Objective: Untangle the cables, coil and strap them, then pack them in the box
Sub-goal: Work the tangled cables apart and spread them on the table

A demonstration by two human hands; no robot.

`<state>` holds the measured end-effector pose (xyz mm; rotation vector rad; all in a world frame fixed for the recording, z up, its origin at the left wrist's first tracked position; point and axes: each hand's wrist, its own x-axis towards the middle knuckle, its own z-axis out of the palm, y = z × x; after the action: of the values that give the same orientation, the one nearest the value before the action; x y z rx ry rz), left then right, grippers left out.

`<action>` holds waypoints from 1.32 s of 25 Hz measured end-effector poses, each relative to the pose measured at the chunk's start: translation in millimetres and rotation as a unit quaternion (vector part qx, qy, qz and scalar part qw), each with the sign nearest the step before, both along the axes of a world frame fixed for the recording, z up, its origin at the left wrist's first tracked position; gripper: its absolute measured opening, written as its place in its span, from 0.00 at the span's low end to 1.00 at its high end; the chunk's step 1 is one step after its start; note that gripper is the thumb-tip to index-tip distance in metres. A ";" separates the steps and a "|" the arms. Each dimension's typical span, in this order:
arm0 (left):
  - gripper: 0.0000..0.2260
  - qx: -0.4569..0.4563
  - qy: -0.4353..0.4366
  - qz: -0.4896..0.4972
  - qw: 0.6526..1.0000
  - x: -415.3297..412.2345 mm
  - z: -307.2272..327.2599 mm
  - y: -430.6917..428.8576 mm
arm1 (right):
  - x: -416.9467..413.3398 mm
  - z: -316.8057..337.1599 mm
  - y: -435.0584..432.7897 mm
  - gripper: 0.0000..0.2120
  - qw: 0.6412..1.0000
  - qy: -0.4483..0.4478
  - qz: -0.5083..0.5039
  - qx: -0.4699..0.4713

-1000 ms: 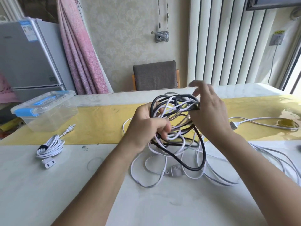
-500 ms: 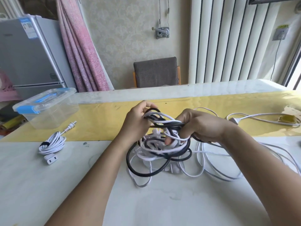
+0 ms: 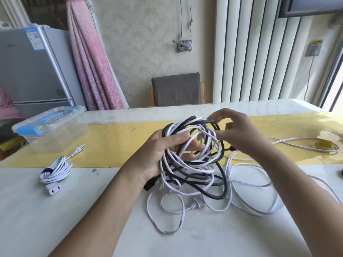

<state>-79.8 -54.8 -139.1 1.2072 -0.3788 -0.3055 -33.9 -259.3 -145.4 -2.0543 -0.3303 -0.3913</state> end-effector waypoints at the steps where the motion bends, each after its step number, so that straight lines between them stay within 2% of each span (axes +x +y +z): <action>1: 0.07 0.002 0.016 0.045 0.999 1.3 -0.1 -4.9 | -0.5 -0.7 5.3 0.15 0.995 -0.058 -0.060 -0.063; 4: 0.13 0.003 0.014 0.170 0.985 9.0 -5.0 -10.8 | -12.7 0.5 20.0 0.13 0.975 -0.129 -0.113 -0.142; 7: 0.15 -0.010 -0.088 0.310 0.946 10.3 -3.6 -11.3 | -28.3 8.6 37.0 0.04 0.960 -0.230 -0.081 -0.137; 10: 0.11 -0.044 -0.231 0.451 0.861 8.0 4.8 -5.2 | -47.0 15.5 57.7 0.19 0.959 -0.261 -0.026 -0.111; 12: 0.06 0.005 -0.315 0.513 0.798 10.3 3.2 0.6 | -51.9 15.8 60.5 0.22 0.965 -0.240 -0.024 -0.101; 14: 0.09 0.091 -0.352 0.531 0.765 13.9 -4.2 2.5 | -48.4 13.8 54.0 0.21 0.964 -0.220 -0.059 -0.141; 16: 0.12 0.153 -0.340 0.504 0.779 18.6 -12.2 2.1 | -42.1 12.3 45.5 0.19 0.949 -0.212 -0.086 -0.218; 18: 0.10 0.235 -0.319 0.481 0.782 22.4 -18.1 2.5 | -35.0 10.8 38.6 0.20 0.922 -0.237 -0.088 -0.294; 20: 0.07 0.303 -0.295 0.456 0.783 24.6 -22.3 2.2 | -36.8 15.4 39.3 0.20 0.919 -0.216 -0.082 -0.319; 23: 0.08 0.320 -0.241 0.442 0.803 24.9 -22.4 -2.9 | -46.2 16.5 50.6 0.17 0.954 -0.127 -0.026 -0.269; 25: 0.08 0.314 -0.219 0.446 0.809 24.0 -20.9 -5.6 | -48.8 9.1 62.0 0.09 0.967 -0.032 0.033 -0.251; 26: 0.08 0.315 -0.212 0.446 0.811 23.8 -20.4 -5.9 | -46.2 3.6 65.9 0.09 0.972 0.012 0.047 -0.230; 28: 0.11 0.324 -0.195 0.438 0.816 25.0 -20.6 -4.9 | -34.0 -4.8 63.3 0.15 0.987 0.081 0.025 -0.139; 30: 0.16 0.325 -0.172 0.418 0.831 28.4 -21.2 -2.6 | -24.9 -6.1 56.3 0.09 0.993 0.071 -0.044 -0.081; 31: 0.17 0.312 -0.152 0.401 0.848 29.0 -20.6 -2.0 | -23.7 -5.9 54.6 0.10 0.993 0.072 -0.065 -0.074; 33: 0.16 0.255 -0.088 0.351 0.897 25.9 -16.5 -5.1 | -25.0 -9.2 55.2 0.19 0.990 0.091 -0.078 -0.079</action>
<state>-53.9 -59.9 -155.6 1.8069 0.0116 0.3616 -58.9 -204.1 -154.6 -2.2597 -0.0918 -0.2754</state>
